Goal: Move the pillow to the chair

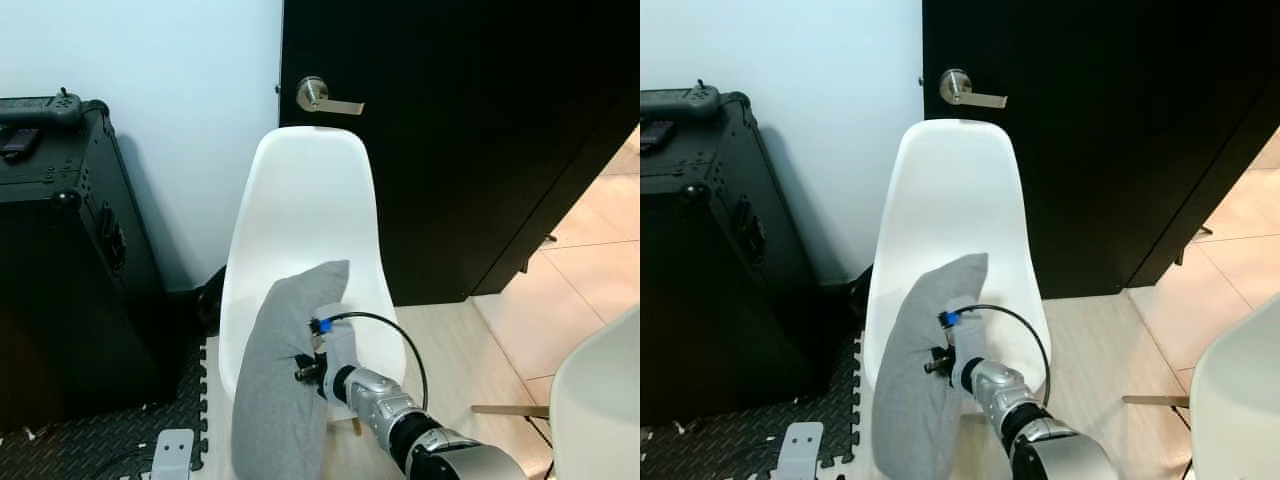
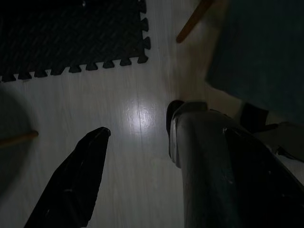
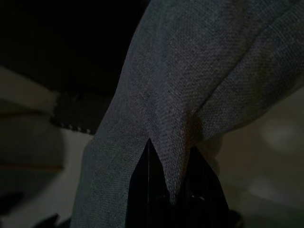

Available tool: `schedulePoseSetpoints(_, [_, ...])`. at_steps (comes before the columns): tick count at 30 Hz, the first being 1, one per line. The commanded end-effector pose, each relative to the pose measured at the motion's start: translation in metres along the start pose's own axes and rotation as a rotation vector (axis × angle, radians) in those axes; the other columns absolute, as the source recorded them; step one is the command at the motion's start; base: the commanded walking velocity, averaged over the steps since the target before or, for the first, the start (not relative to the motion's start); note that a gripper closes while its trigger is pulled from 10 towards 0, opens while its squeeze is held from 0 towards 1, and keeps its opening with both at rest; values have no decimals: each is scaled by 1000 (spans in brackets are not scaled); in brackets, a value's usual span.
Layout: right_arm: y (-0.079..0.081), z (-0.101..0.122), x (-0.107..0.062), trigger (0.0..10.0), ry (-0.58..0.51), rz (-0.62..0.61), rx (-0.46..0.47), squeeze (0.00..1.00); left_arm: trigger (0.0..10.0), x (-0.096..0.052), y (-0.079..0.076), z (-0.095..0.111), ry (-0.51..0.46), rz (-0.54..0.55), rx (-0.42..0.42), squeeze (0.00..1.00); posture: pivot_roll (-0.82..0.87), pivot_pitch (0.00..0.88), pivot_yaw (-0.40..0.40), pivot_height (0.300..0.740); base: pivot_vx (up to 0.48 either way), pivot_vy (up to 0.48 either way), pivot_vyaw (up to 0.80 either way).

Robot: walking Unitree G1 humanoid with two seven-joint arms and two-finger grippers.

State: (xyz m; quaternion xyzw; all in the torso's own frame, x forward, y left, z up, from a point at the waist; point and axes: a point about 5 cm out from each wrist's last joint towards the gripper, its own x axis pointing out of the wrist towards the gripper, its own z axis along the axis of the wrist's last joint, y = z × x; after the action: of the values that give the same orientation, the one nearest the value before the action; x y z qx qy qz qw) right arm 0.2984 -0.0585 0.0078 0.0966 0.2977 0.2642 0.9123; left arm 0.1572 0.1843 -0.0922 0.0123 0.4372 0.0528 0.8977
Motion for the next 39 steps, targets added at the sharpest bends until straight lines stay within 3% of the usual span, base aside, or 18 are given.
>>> schedulePoseSetpoints(1, [40, 15, 15, 10000, -67, 95, 59, 0, 10000, -3, -4, -11, 41, -14, 13, 0, 158, 91, -87, 680, 0, 0, 0])
schedulePoseSetpoints(8, [36, 48, 17, 10000, -171, 35, 145, 0, 10000, -3, -3, -11, 32, -2, 18, 0, 164, 94, -83, 645, 0, 0, 0])
schedulePoseSetpoints(12, [37, 55, 18, 10000, -193, 43, 189, 0, 10000, -3, -2, -11, 31, -2, 18, 0, 164, 97, -81, 635, 0, 0, 0])
schedulePoseSetpoints(14, [38, 69, 18, 10000, -242, 67, 288, 0, 10000, -3, -3, -11, 30, -4, 23, 0, 167, 101, -81, 625, 0, 0, 0])
schedulePoseSetpoints(15, [38, 69, 18, 10000, -242, 67, 288, 0, 10000, -3, -3, -11, 30, -4, 23, 0, 167, 101, -81, 625, 0, 0, 0])
schedulePoseSetpoints(17, [42, 93, 18, 10000, -331, 116, 425, 0, 10000, -3, -3, -11, 29, -6, 26, 0, 166, 104, -83, 615, 0, 0, 0])
schedulePoseSetpoints(19, [42, 93, 18, 10000, -331, 116, 425, 0, 10000, -3, -3, -11, 29, -6, 26, 0, 166, 104, -83, 615, 0, 0, 0])
schedulePoseSetpoints(23, [40, 122, 14, 10000, -447, 139, 598, 0, 10000, -3, -5, -11, 28, -11, 30, 0, 167, 109, -88, 600, 0, 0, 0])
schedulePoseSetpoints(25, [38, 124, 13, 10000, -458, 124, 605, 0, 10000, -3, -6, -11, 28, -13, 31, 0, 169, 111, -90, 595, 0, 0, 0])
schedulePoseSetpoints(29, [29, 110, 14, 10000, -396, 3, 511, 0, 10000, -4, -7, -13, 27, -12, 21, 0, 175, 121, -96, 580, 0, 0, 0])
schedulePoseSetpoints(31, [29, 110, 14, 10000, -396, 3, 511, 0, 10000, -4, -7, -13, 27, -12, 21, 0, 175, 121, -96, 580, 0, 0, 0])
schedulePoseSetpoints(35, [13, 62, 14, 10000, -138, -283, 131, 0, 10000, -5, -8, -15, 27, -12, 12, 0, 176, 131, -99, 575, 0, 0, 0])
schedulePoseSetpoints(36, [10, 51, 14, 10000, -71, -326, 60, 0, 10000, -5, -8, -15, 27, -12, 11, 0, 174, 132, -100, 575, 0, 0, 0])
schedulePoseSetpoints(37, [10, 51, 14, 10000, -71, -326, 60, 0, 10000, -5, -8, -15, 27, -12, 11, 0, 174, 132, -100, 575, 0, 0, 0])
schedulePoseSetpoints(38, [4, 31, 11, 10000, 45, -398, -55, 0, 10000, -5, -9, -15, 27, -14, 12, 0, 172, 136, -100, 575, 0, 0, 0])
schedulePoseSetpoints(39, [4, 31, 11, 10000, 45, -398, -55, 0, 10000, -5, -9, -15, 27, -14, 12, 0, 172, 136, -100, 575, 0, 0, 0])
